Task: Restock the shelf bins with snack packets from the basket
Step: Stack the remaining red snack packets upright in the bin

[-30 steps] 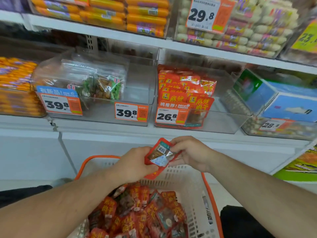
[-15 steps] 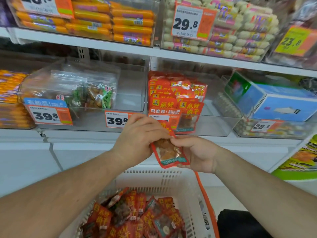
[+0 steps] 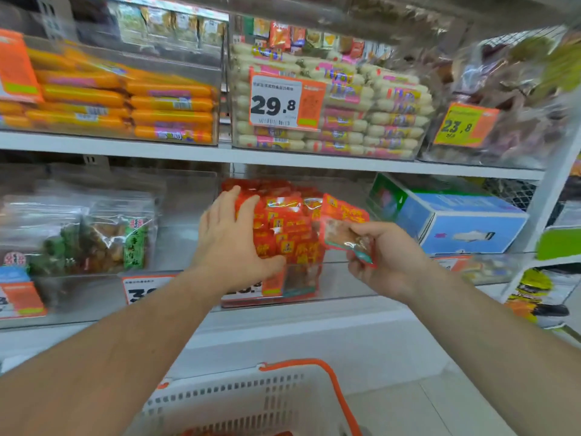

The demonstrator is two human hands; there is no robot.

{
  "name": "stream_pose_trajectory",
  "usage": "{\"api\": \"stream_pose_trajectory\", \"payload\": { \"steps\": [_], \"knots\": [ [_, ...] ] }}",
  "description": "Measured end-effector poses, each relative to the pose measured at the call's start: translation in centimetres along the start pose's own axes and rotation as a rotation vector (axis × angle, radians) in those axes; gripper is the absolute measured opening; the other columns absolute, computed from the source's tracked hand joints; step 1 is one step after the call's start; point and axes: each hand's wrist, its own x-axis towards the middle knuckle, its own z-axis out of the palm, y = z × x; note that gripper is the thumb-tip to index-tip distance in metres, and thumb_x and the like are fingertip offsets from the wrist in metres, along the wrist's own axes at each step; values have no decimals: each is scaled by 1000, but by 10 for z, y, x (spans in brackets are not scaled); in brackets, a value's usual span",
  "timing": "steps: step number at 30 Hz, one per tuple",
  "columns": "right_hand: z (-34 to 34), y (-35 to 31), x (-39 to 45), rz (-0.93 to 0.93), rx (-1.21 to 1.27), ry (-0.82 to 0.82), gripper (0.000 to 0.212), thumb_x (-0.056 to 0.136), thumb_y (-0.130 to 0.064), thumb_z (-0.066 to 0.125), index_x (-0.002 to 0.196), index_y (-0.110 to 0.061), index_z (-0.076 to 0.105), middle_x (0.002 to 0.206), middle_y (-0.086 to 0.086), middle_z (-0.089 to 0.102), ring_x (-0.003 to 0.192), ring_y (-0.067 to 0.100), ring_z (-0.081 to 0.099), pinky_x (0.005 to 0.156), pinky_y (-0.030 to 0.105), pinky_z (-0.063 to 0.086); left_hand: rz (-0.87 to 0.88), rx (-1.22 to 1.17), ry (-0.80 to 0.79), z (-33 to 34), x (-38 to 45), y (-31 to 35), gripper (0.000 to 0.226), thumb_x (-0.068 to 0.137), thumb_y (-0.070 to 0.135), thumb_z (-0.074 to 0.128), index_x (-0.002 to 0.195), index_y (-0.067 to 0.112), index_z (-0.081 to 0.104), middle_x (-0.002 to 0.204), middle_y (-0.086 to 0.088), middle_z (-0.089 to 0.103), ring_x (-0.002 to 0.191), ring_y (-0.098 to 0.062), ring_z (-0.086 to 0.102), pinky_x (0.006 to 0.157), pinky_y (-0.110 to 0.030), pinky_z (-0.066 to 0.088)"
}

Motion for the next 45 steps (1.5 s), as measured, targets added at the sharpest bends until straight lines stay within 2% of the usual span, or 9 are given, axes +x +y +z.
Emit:
{"api": "stream_pose_trajectory", "payload": {
  "steps": [4, 8, 14, 17, 22, 29, 34, 38, 45],
  "knots": [
    [-18, -16, 46, 15, 71, 88, 25, 99, -14, 45, 105, -11, 70, 74, -1, 72, 48, 7, 60, 41, 17, 44, 32, 148, -39, 17, 5, -7, 118, 50, 84, 53, 148, 21, 31, 157, -19, 20, 146, -40, 15, 119, -53, 16],
    [-20, -22, 97, -16, -39, 210, 23, 100, -9, 50, 118, -3, 63, 100, 12, 71, 78, 22, 67, 70, 36, 56, -21, 136, -6, 24, 4, -8, 118, 49, 82, 52, 147, 21, 33, 158, -22, 19, 145, -42, 21, 117, -52, 21],
    [-11, -18, 150, -150, -558, 413, 24, 89, -12, 71, 104, 4, 61, 99, 12, 57, 83, 23, 58, 70, 33, 49, -36, 148, 50, 26, 1, -7, 113, 49, 82, 51, 142, 17, 41, 153, -23, 31, 133, -43, 40, 112, -50, 29],
    [-13, -12, 170, -111, -602, 385, 34, 93, -14, 67, 117, 8, 57, 105, 8, 52, 95, 21, 51, 79, 32, 42, -23, 148, 68, 26, 1, -7, 112, 49, 82, 53, 139, 15, 45, 151, -21, 36, 132, -40, 44, 112, -49, 30],
    [-19, 0, 208, -74, -647, 331, 18, 88, -18, 72, 99, -7, 63, 104, 9, 63, 71, 16, 55, 46, 24, 37, -8, 157, 98, 27, 1, -8, 110, 51, 82, 52, 137, 14, 48, 149, -22, 41, 128, -39, 48, 110, -46, 29],
    [-9, 3, 221, -115, -944, 382, 22, 86, -15, 73, 72, -9, 58, 76, 13, 64, 59, 21, 55, 47, 26, 34, 2, 110, 84, 31, 2, -11, 107, 51, 81, 49, 134, 14, 49, 149, -20, 40, 132, -36, 46, 113, -48, 31],
    [-9, 6, 226, -173, -1028, 439, 21, 86, -19, 70, 88, 2, 70, 86, 18, 72, 73, 30, 64, 61, 34, 48, 5, 107, 101, 32, 2, -12, 106, 52, 81, 49, 134, 15, 48, 150, -19, 40, 133, -34, 45, 114, -47, 29],
    [-10, 7, 225, -171, -1044, 435, 27, 84, -27, 74, 82, -1, 72, 83, 15, 73, 79, 29, 69, 73, 39, 56, 6, 109, 96, 34, 2, -13, 106, 53, 82, 49, 135, 16, 47, 151, -19, 39, 135, -34, 44, 115, -47, 28],
    [-13, 11, 220, -124, -885, 438, 19, 80, -16, 78, 72, -7, 64, 74, 13, 70, 62, 23, 65, 57, 30, 51, -2, 123, 67, 33, 2, -14, 108, 53, 85, 47, 138, 18, 42, 153, -17, 35, 137, -33, 41, 116, -47, 27]
  ]
}}
